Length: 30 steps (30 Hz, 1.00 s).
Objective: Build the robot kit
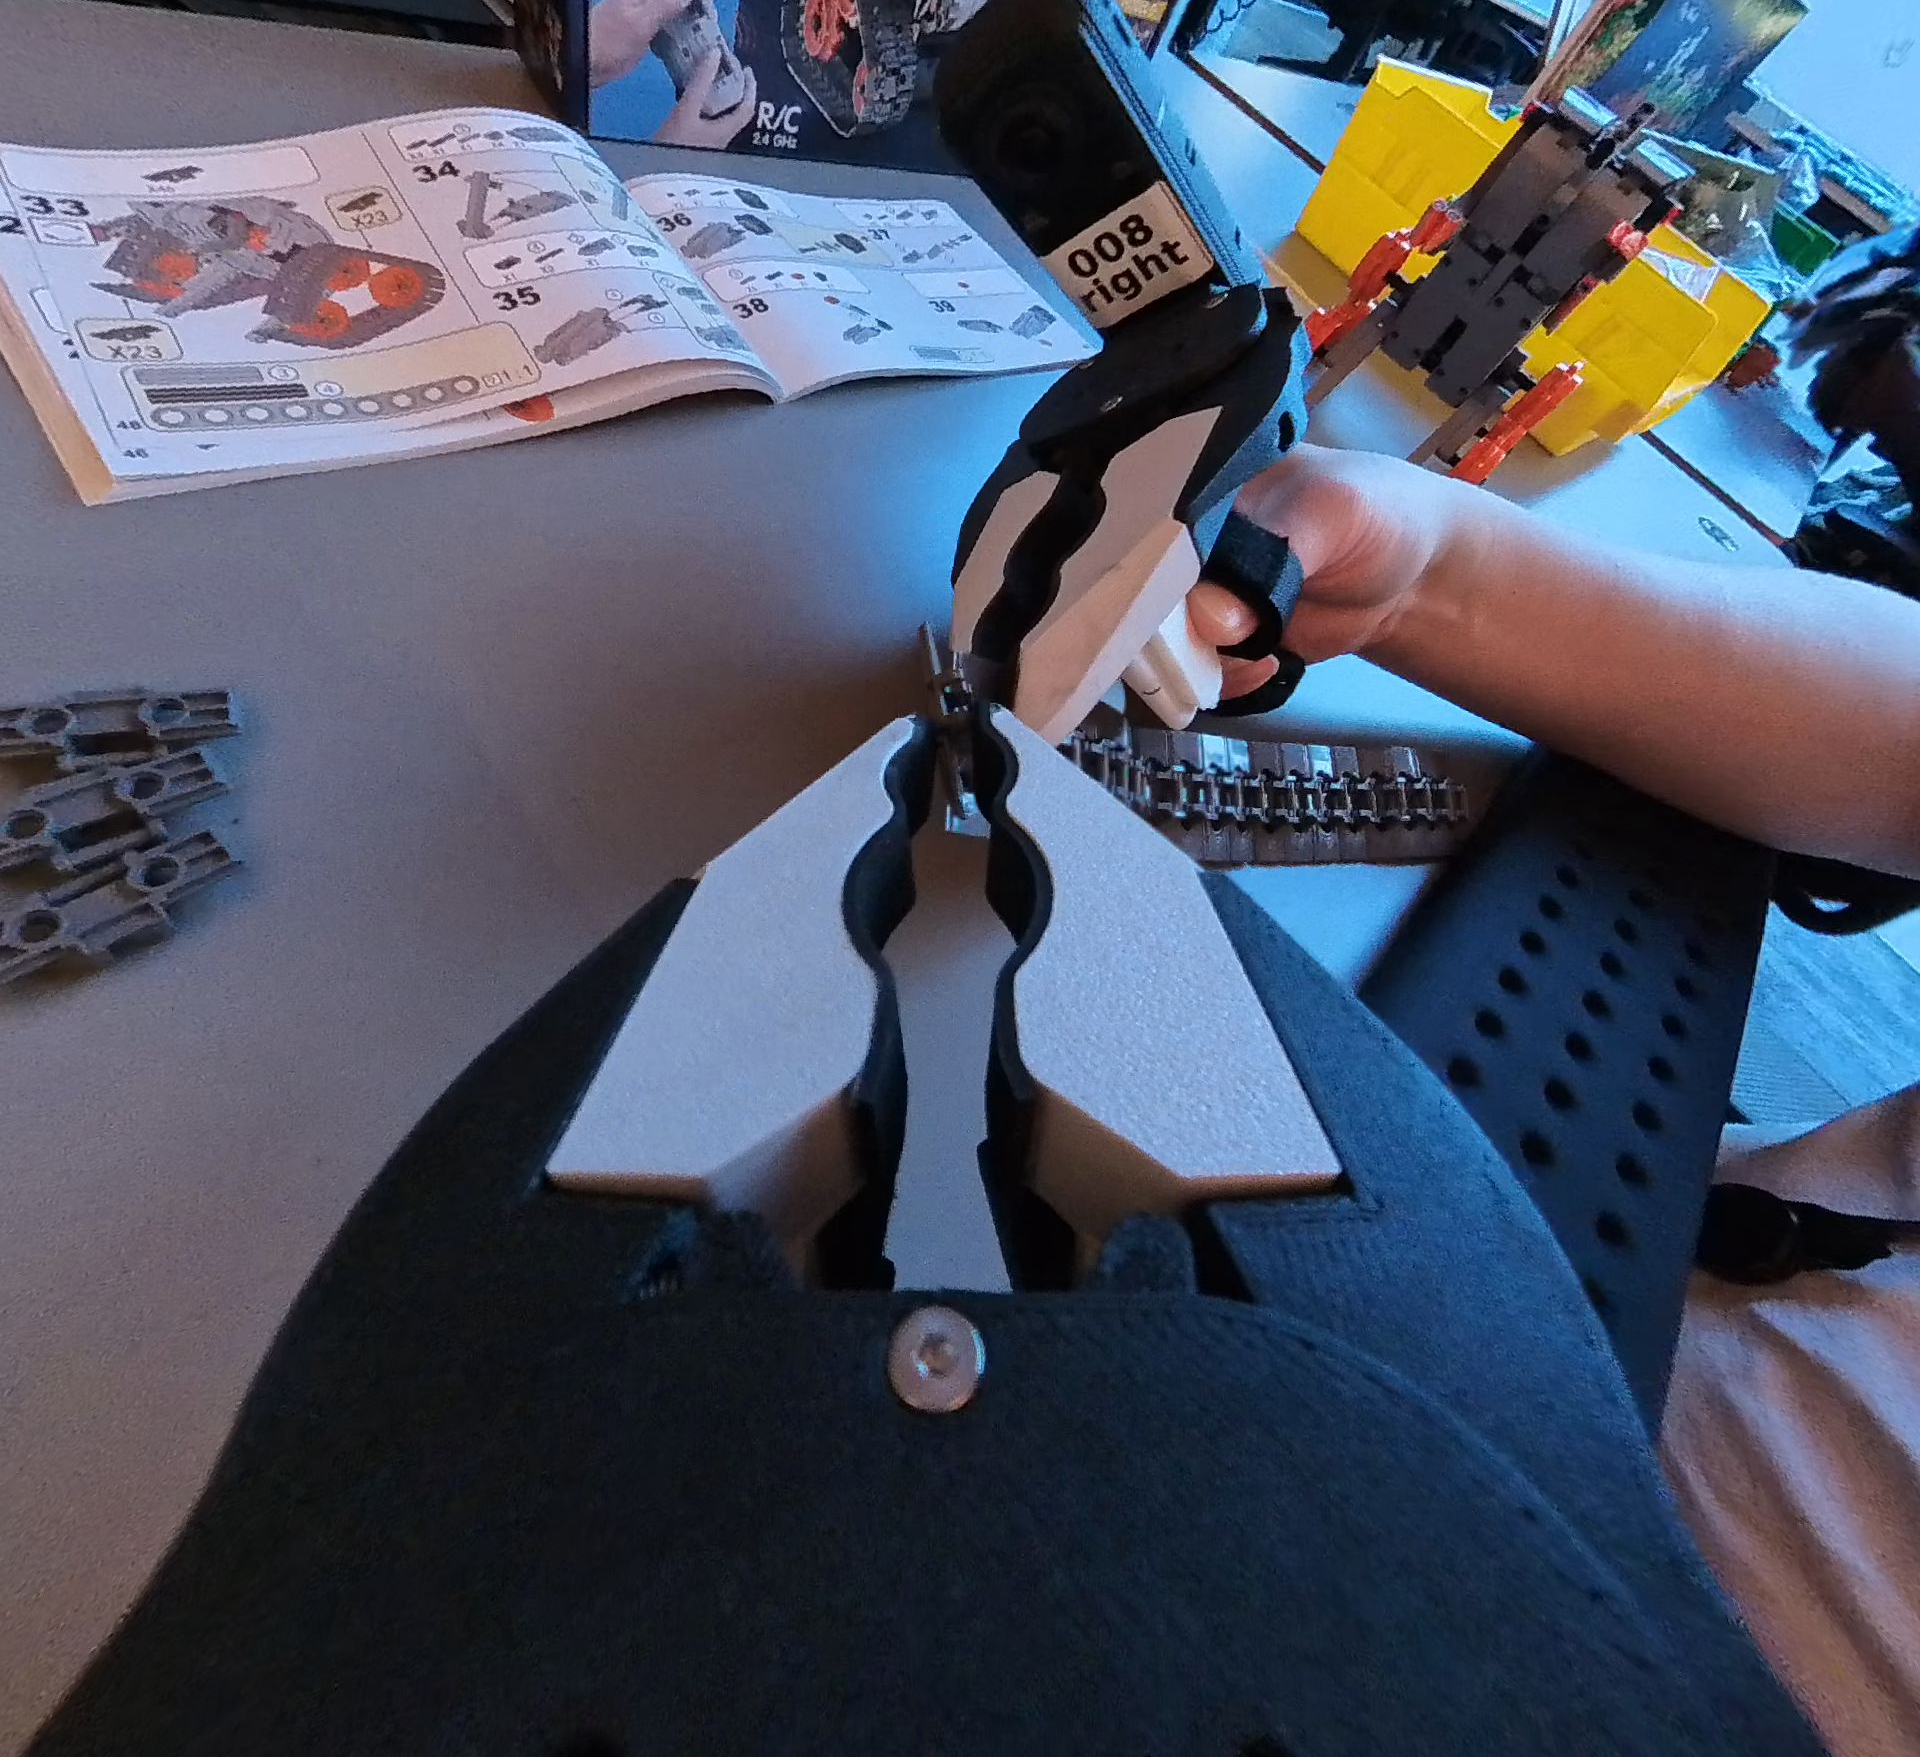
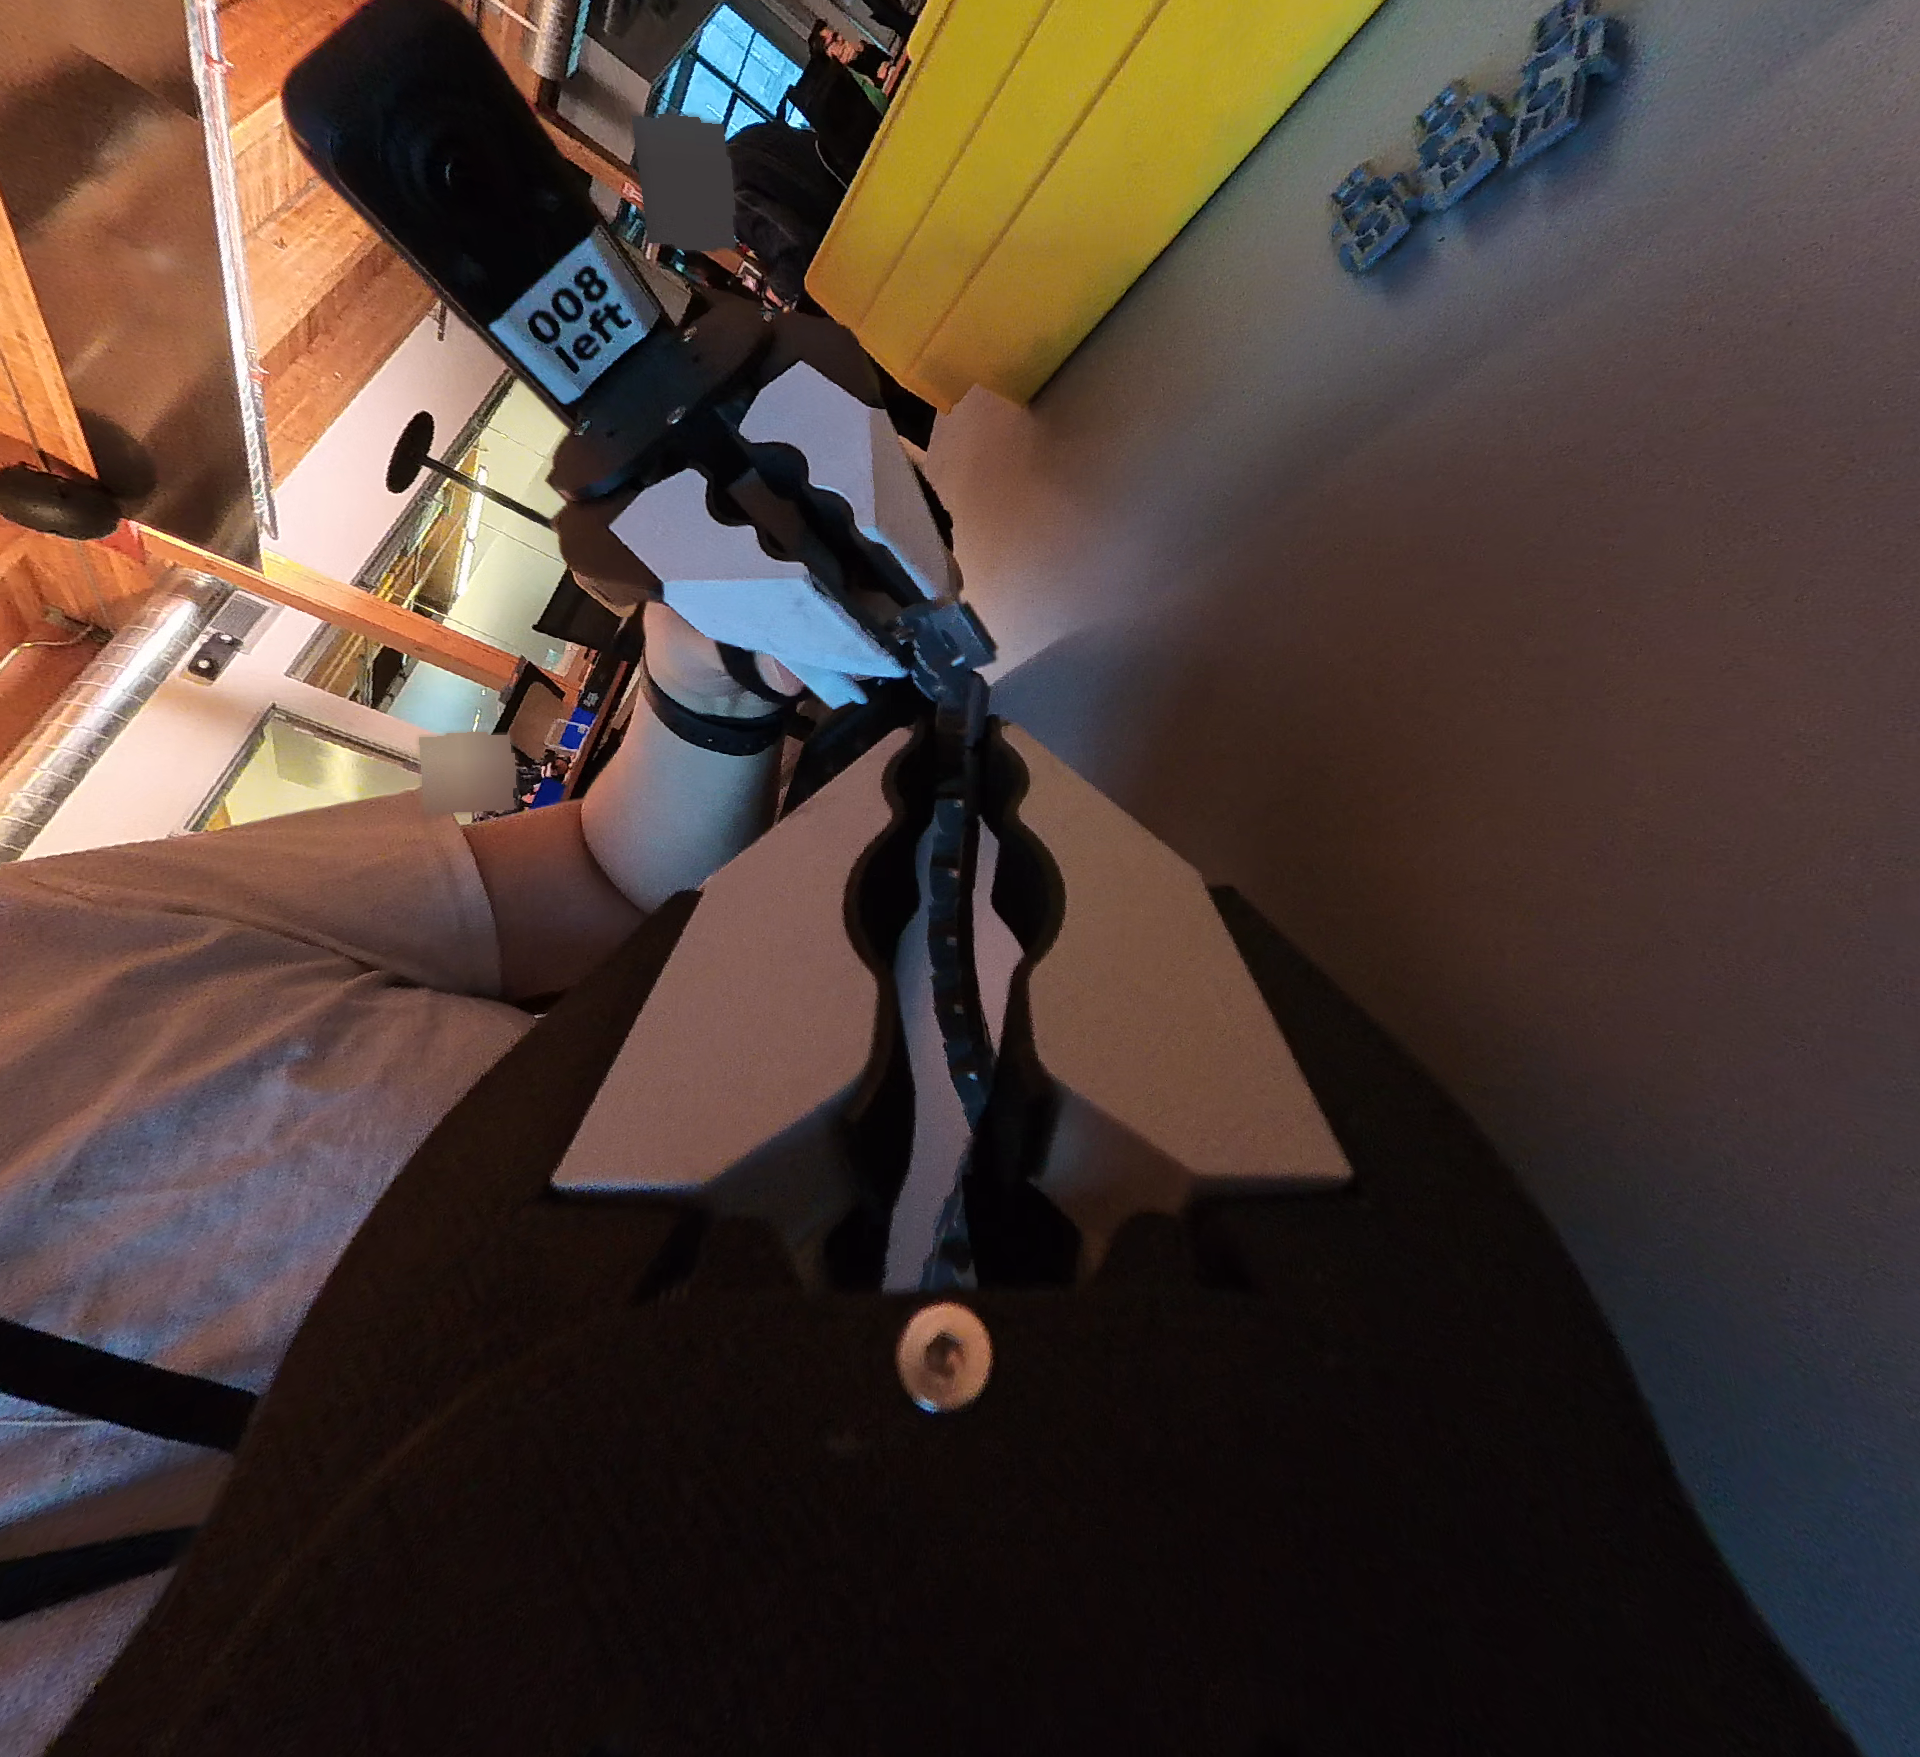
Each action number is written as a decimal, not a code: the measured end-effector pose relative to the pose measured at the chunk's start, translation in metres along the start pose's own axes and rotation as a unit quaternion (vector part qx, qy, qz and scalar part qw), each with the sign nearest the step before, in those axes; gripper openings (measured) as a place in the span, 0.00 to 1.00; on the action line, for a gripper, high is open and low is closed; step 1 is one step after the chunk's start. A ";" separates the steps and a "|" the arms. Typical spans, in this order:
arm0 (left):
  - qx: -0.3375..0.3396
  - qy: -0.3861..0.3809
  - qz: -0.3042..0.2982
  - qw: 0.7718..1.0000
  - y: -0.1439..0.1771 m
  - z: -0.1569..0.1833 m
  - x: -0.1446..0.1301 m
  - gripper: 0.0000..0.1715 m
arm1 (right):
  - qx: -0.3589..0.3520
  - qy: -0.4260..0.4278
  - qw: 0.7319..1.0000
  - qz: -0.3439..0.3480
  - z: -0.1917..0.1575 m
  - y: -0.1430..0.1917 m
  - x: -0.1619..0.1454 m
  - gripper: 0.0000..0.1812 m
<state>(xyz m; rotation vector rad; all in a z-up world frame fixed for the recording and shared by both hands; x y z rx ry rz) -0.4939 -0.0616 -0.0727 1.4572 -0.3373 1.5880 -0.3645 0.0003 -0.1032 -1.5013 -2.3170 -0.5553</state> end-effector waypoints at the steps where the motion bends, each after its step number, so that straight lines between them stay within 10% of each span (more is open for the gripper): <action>1: 0.001 -0.002 0.000 1.000 0.000 0.000 0.000 0.04 | 0.001 0.000 1.000 0.000 0.000 0.000 0.000 0.03; 30: -0.035 -0.036 0.044 0.998 0.005 0.002 -0.004 0.04 | 0.024 0.020 0.999 -0.006 -0.007 -0.001 0.000 0.03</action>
Point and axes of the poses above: each gripper's, where its closed fingertips meet, y back along the fingers, x out of its top, z = x × y across the jaws, the point moved 8 cm from there along y, back along the fingers, and after that the axes turned 6 degrees about -y, right-handed, at the moved point
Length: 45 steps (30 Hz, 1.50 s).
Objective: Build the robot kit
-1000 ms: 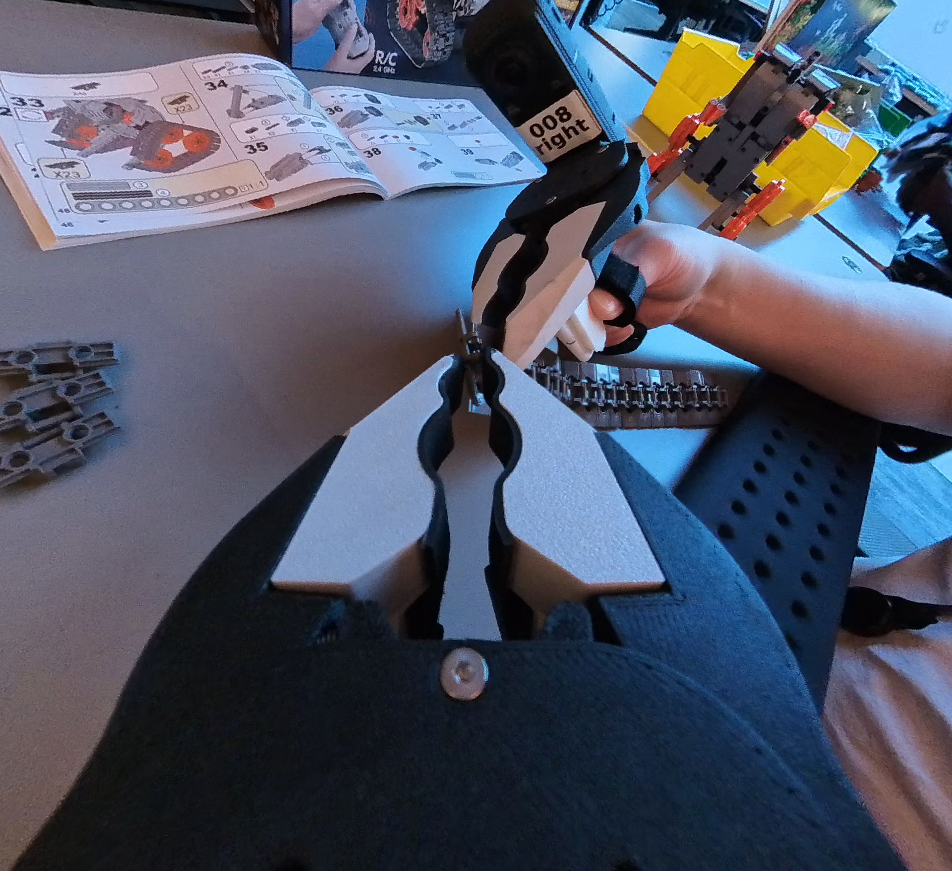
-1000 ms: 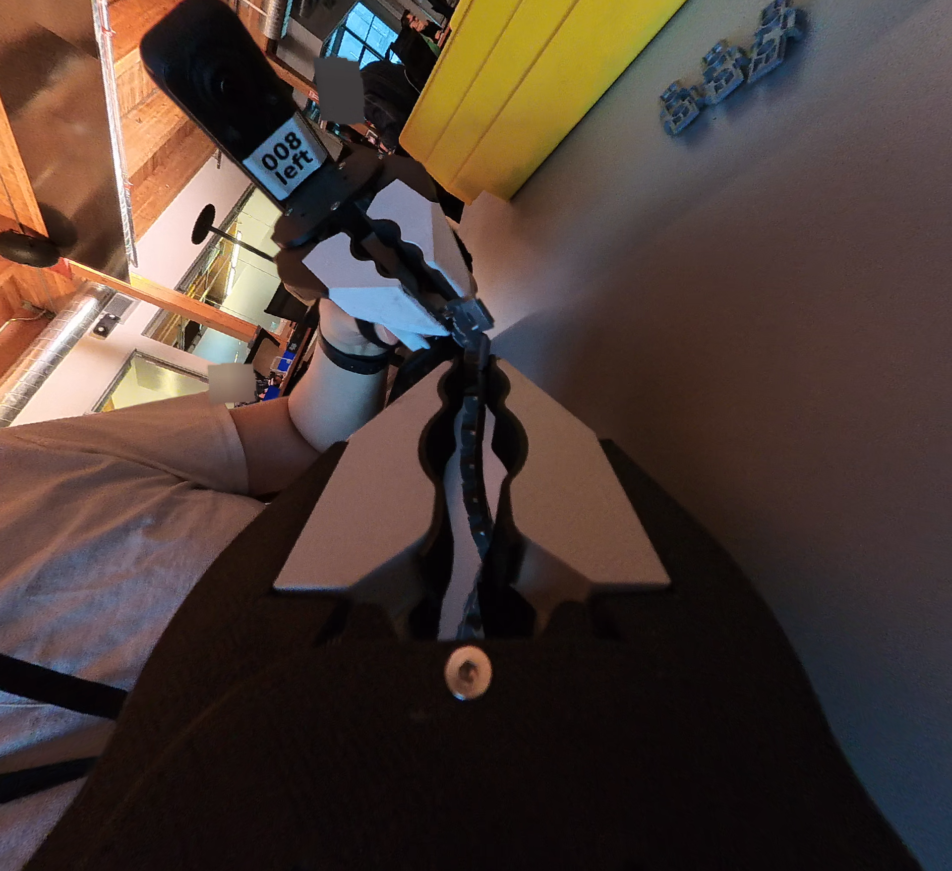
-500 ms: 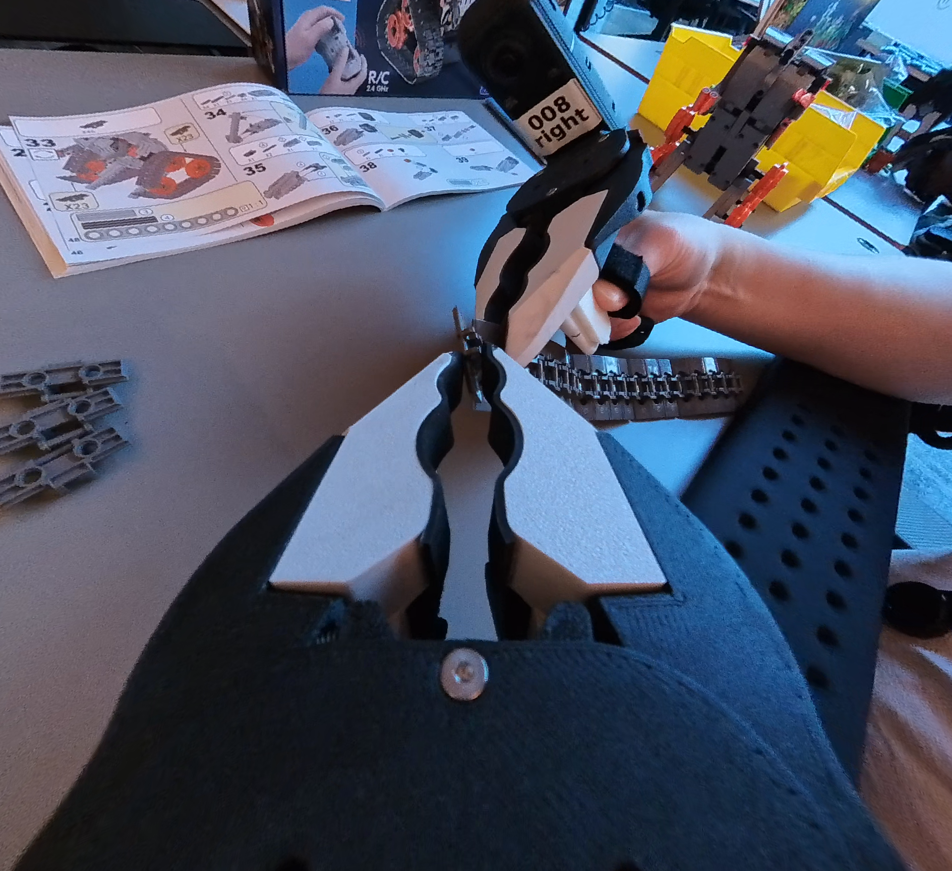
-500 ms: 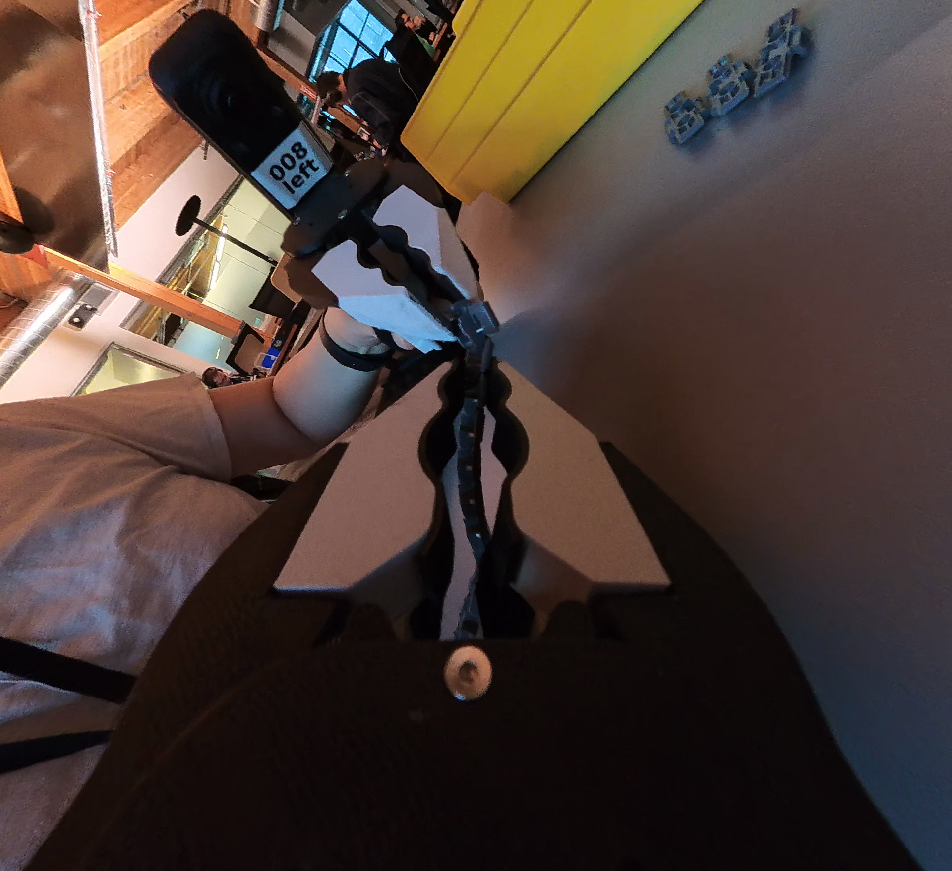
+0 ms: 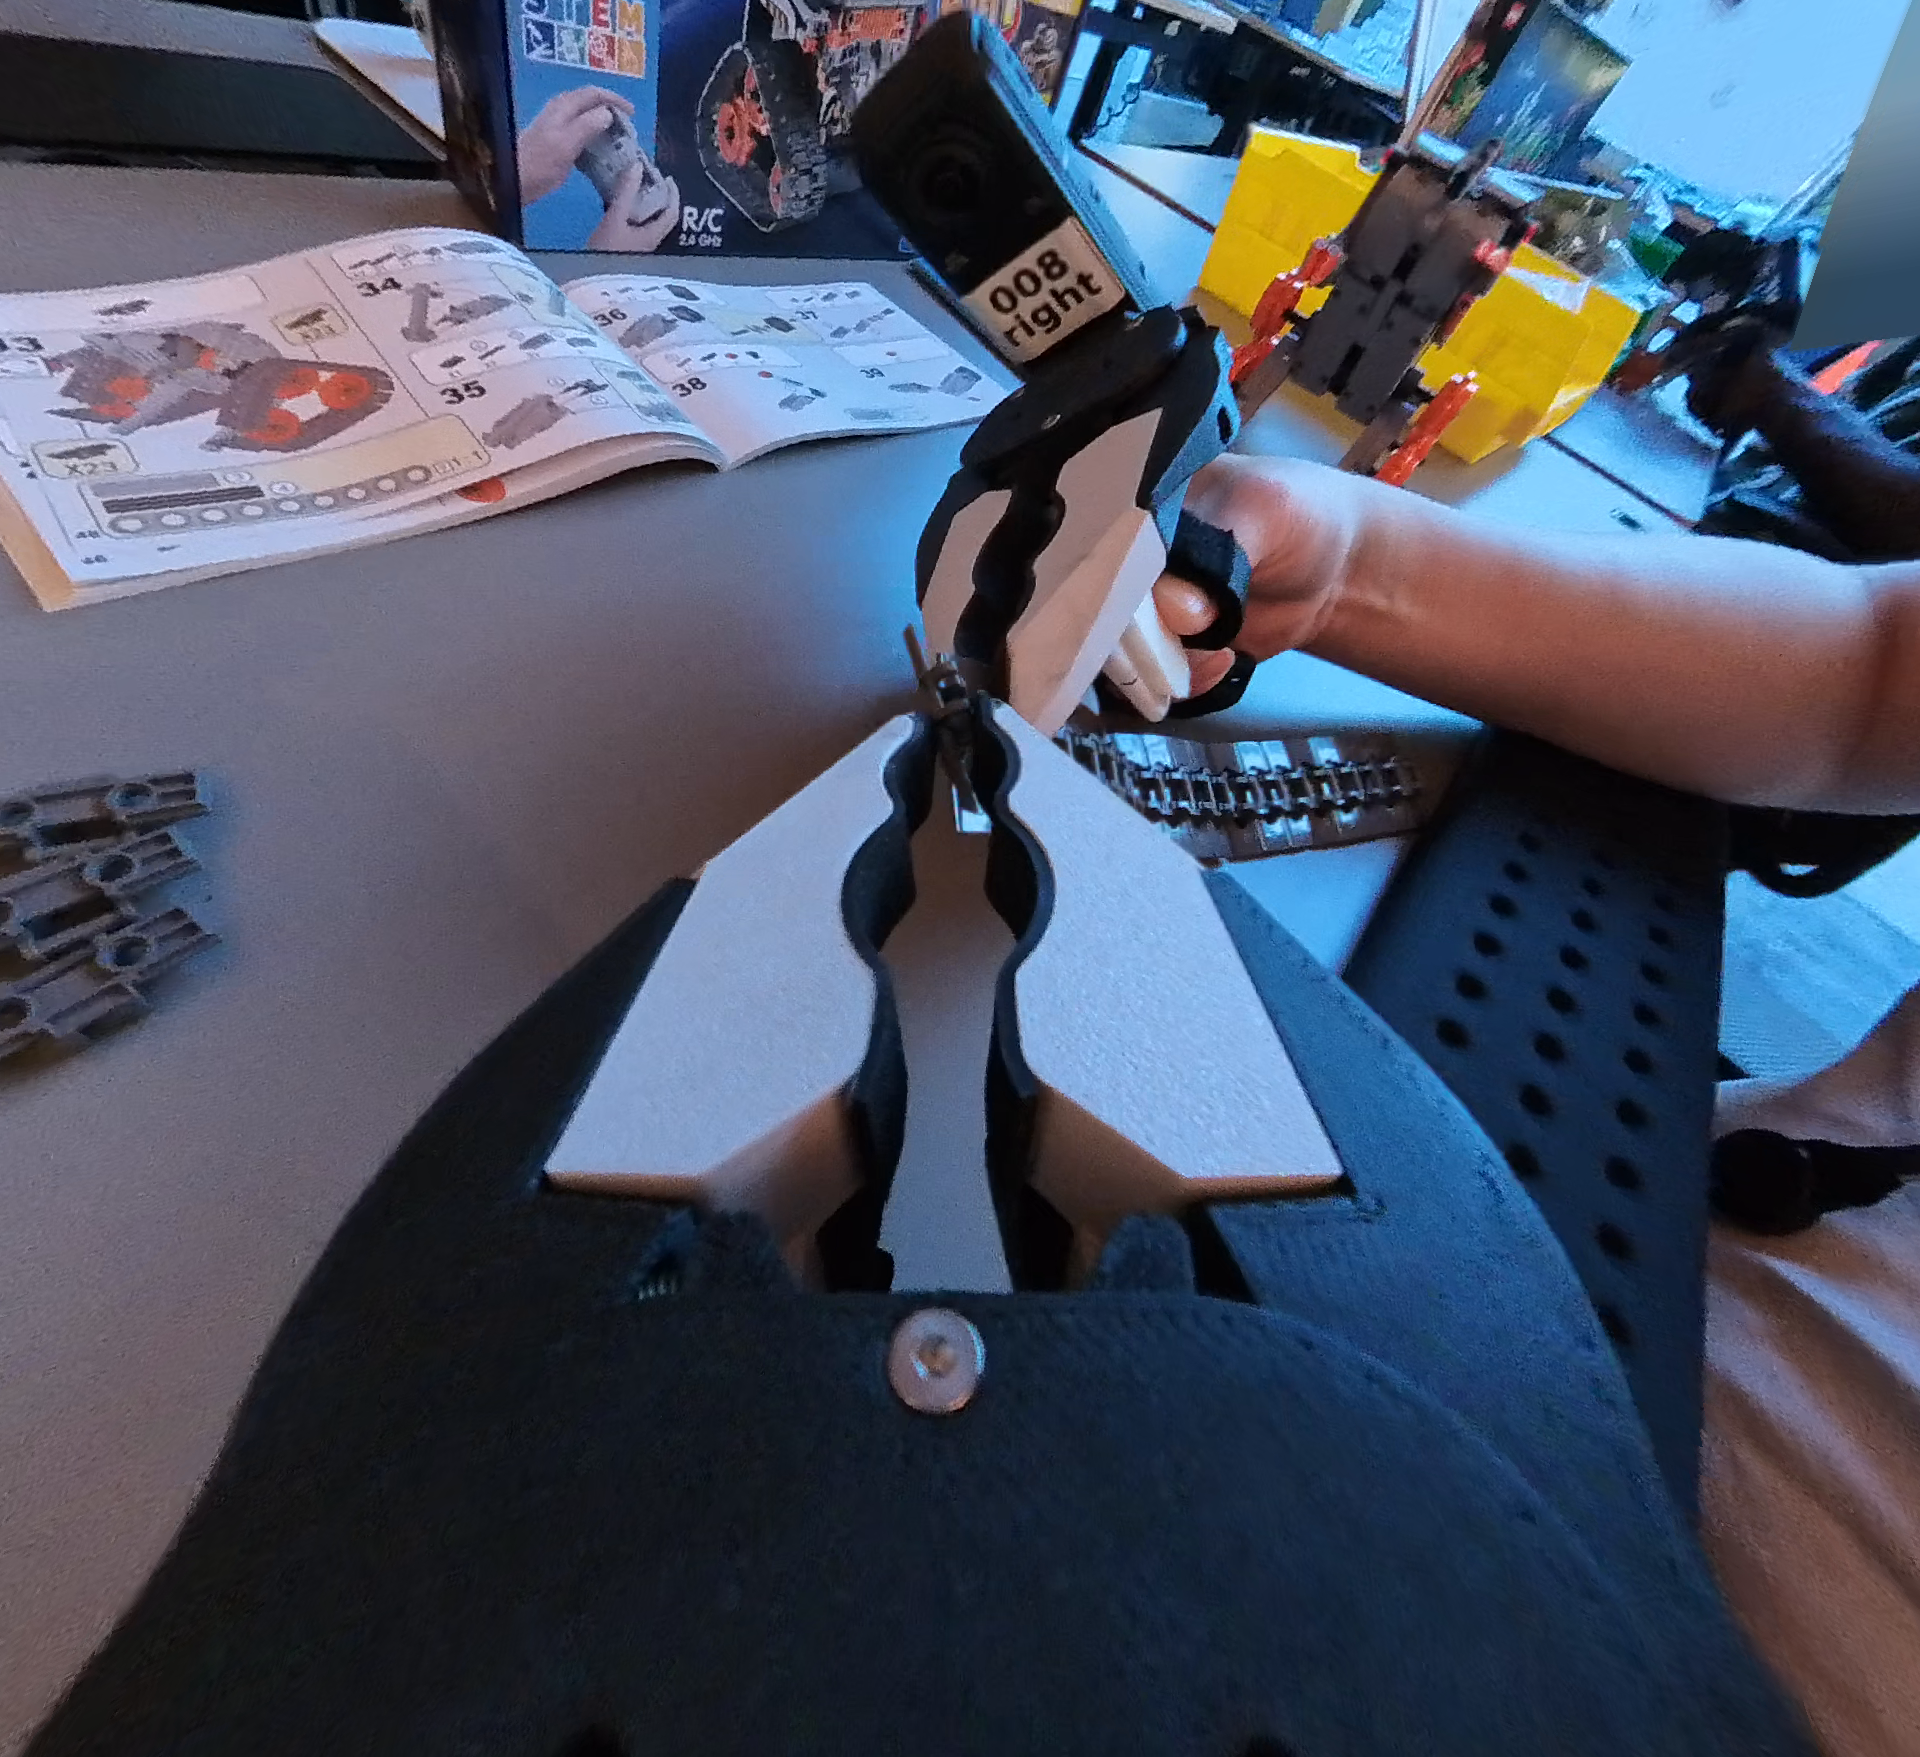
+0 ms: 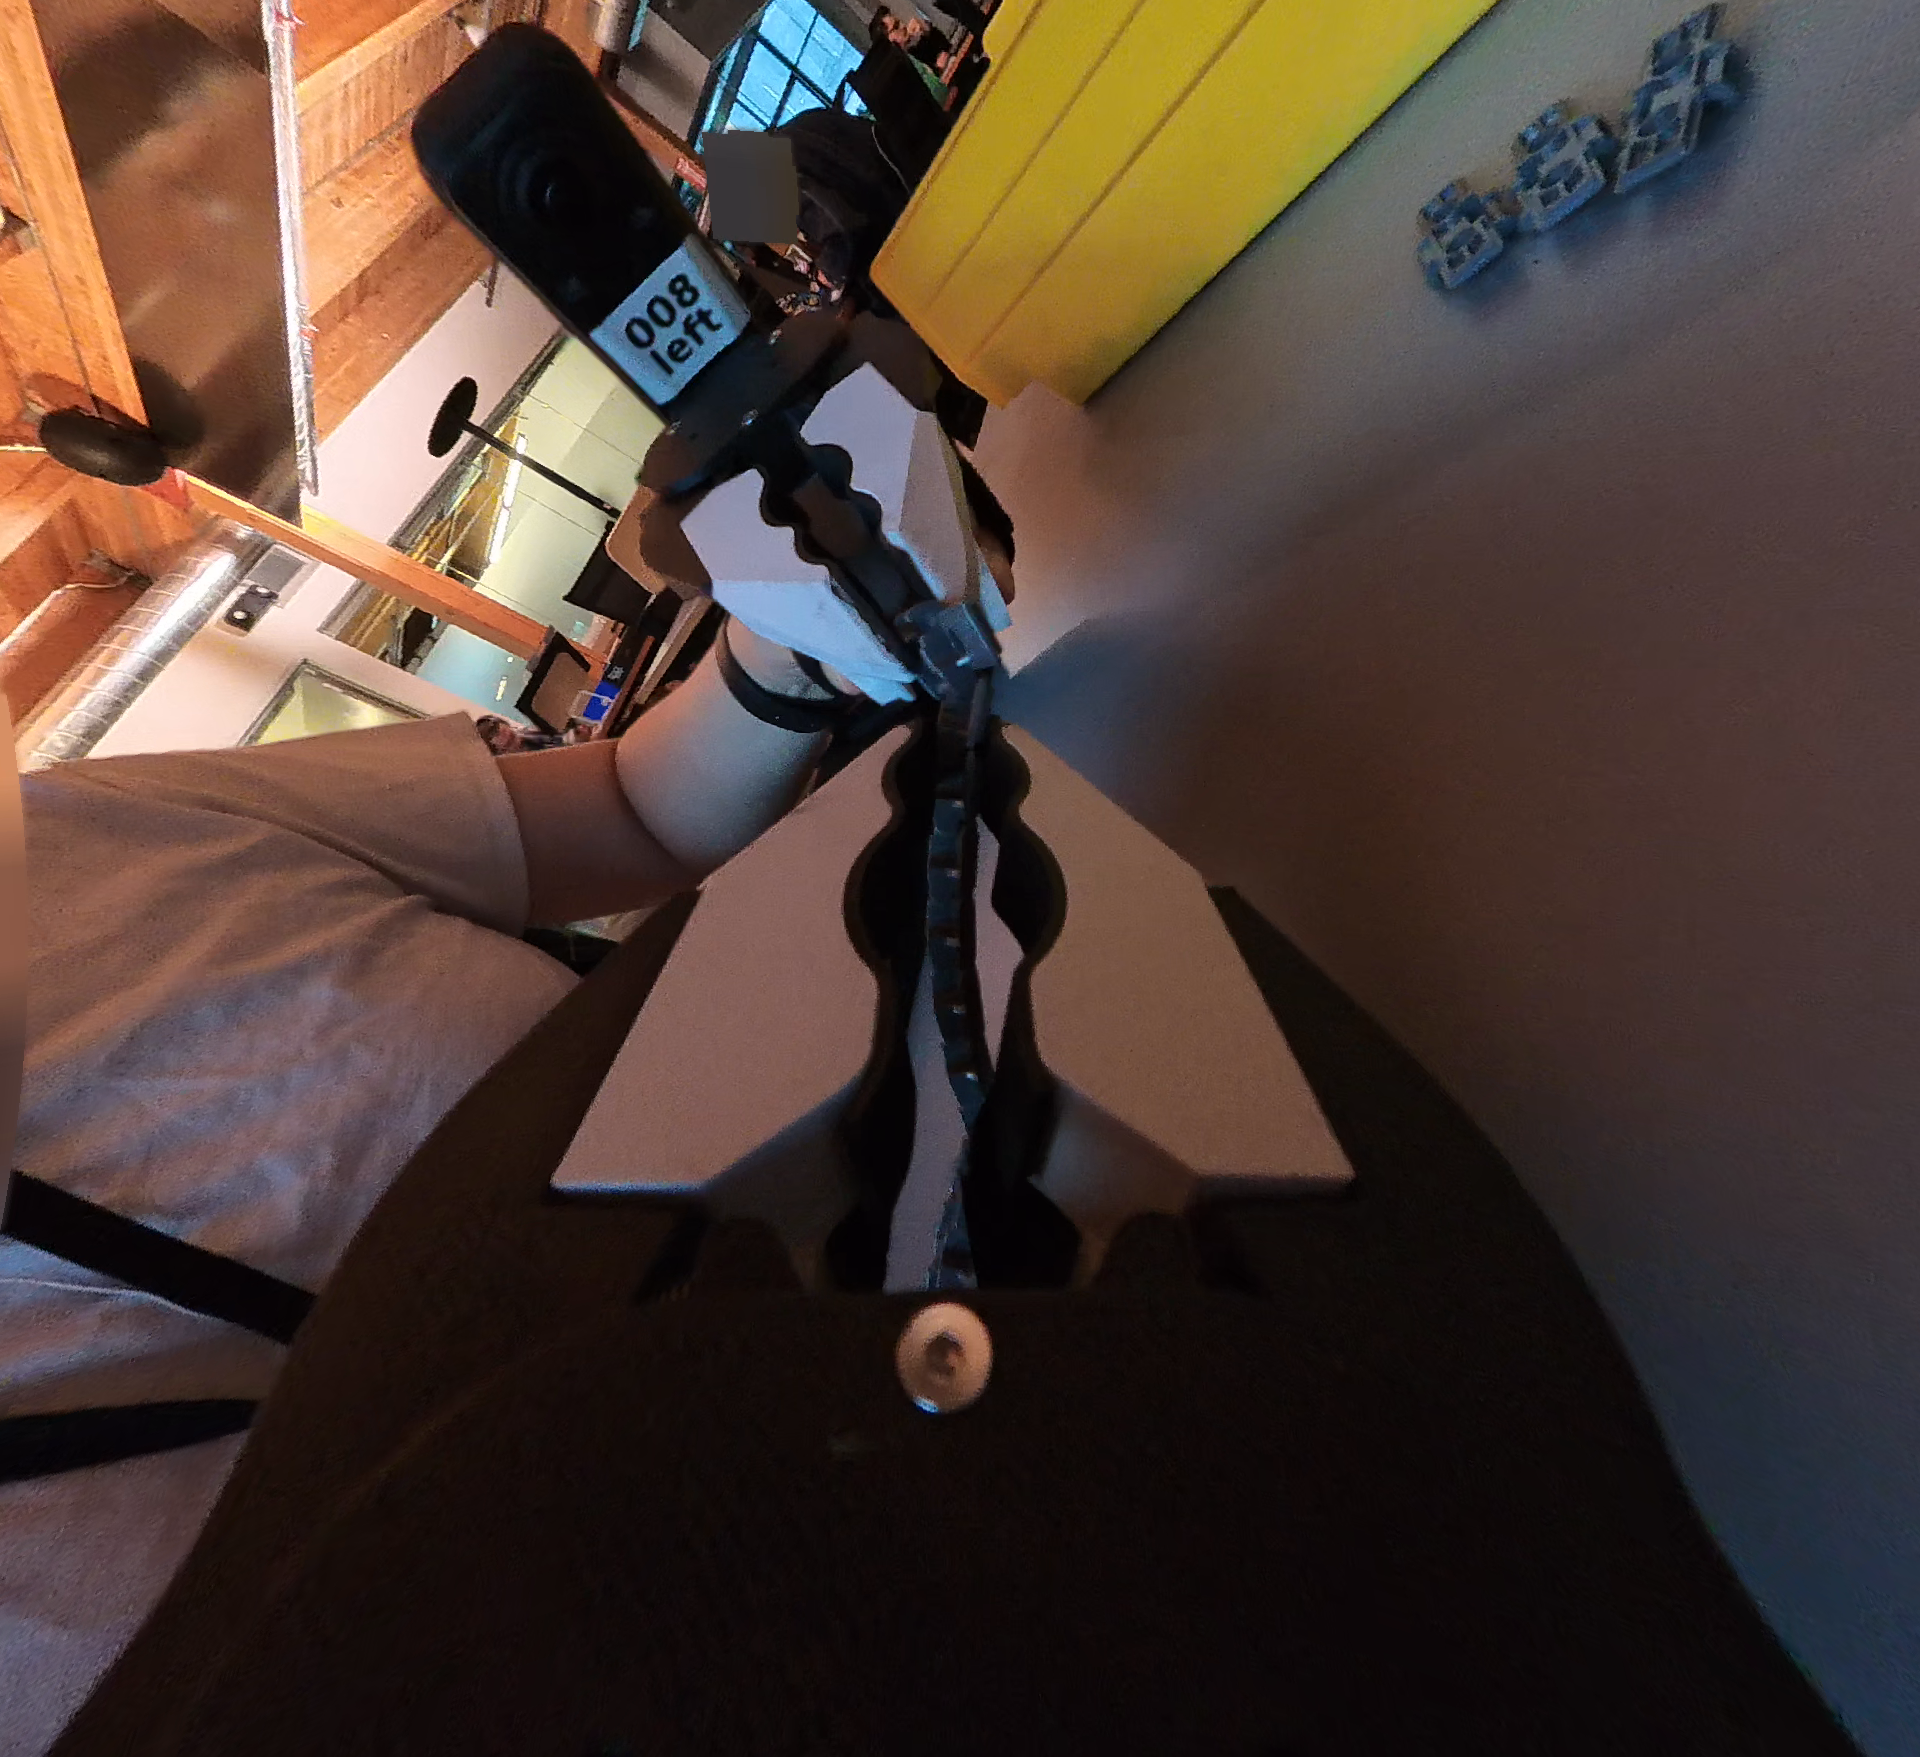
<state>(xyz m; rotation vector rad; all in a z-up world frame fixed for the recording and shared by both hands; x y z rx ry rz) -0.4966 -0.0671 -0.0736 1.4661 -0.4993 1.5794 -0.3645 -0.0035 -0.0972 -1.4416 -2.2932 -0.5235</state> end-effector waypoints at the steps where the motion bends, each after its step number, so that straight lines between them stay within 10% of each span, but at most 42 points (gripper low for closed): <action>1: -0.002 0.002 0.006 1.000 0.000 -0.001 0.001 0.04 | 0.009 -0.010 1.000 0.001 0.000 0.000 0.001 0.03; 23: -0.023 -0.033 0.002 0.999 -0.001 0.004 -0.002 0.04 | 0.005 -0.001 1.000 0.010 -0.004 0.002 -0.002 0.02; 38: -0.009 0.129 0.113 0.985 0.017 -0.025 0.005 0.17 | 0.071 -0.057 0.981 0.174 0.005 0.029 0.019 0.04; 45: -0.080 0.238 0.091 0.964 -0.028 -0.018 0.009 0.18 | 0.103 -0.003 0.968 0.228 -0.007 0.018 0.021 0.03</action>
Point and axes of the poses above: each gripper's, where its closed fingertips meet, y back along the fingers, x out of its top, z = x × y across the jaws, the point moved 8 cm from there along y, back along the fingers, and after that the axes turned 6 degrees about -y, right-handed, at the moved point
